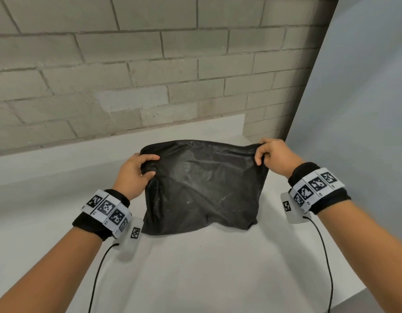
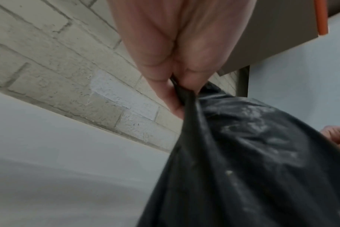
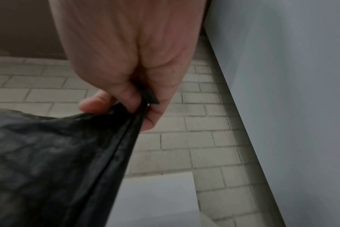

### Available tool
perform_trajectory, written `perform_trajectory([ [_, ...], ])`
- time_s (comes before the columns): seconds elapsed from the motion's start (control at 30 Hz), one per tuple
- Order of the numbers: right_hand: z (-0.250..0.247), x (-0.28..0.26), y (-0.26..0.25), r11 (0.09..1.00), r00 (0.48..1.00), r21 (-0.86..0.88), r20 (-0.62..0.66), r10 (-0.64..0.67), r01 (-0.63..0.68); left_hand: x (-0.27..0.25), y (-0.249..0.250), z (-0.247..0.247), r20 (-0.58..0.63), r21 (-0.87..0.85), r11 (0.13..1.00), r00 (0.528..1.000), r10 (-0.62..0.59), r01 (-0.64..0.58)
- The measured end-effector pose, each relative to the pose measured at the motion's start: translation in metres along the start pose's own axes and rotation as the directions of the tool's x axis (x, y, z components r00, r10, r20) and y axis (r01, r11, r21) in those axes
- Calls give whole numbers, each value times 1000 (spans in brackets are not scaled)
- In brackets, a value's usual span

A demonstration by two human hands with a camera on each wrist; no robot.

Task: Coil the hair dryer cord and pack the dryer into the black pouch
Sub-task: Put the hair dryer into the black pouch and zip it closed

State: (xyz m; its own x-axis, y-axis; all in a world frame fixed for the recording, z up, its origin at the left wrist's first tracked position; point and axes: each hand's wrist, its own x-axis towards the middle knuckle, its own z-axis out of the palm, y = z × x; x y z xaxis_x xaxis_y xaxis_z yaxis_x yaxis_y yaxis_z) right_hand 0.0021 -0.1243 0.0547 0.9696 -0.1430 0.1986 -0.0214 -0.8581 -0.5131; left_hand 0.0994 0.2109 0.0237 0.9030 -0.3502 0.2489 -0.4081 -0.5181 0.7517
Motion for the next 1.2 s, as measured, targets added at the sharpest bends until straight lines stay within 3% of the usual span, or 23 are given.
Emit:
perform_trajectory([
  [0.13, 6, 20, 28, 997, 995, -44, 71, 63, -60, 13, 1, 17, 37, -4, 996, 995, -90, 90],
  [0.33, 4, 71, 69, 998, 996, -39, 68, 56, -53, 52, 3, 45, 143, 101, 973, 965, -219, 206],
  [0.6, 3, 159, 120, 992, 995, -84, 12, 98, -96, 119, -1, 84, 202, 273, 936, 938, -283, 223],
  [0.7, 7, 187, 134, 996, 998, -68, 2, 57, -57, 142, -6, 97, 191, 303, 924, 934, -301, 236],
  [0.87, 12, 223, 162, 999, 981, -26, 194, -26, 32, 172, -19, 109, 171, 316, 909, 926, -337, 272],
  [1.2, 47, 254, 194, 995, 893, -97, 449, 18, 29, 196, -32, 133, 117, 397, 852, 902, -415, 340],
])
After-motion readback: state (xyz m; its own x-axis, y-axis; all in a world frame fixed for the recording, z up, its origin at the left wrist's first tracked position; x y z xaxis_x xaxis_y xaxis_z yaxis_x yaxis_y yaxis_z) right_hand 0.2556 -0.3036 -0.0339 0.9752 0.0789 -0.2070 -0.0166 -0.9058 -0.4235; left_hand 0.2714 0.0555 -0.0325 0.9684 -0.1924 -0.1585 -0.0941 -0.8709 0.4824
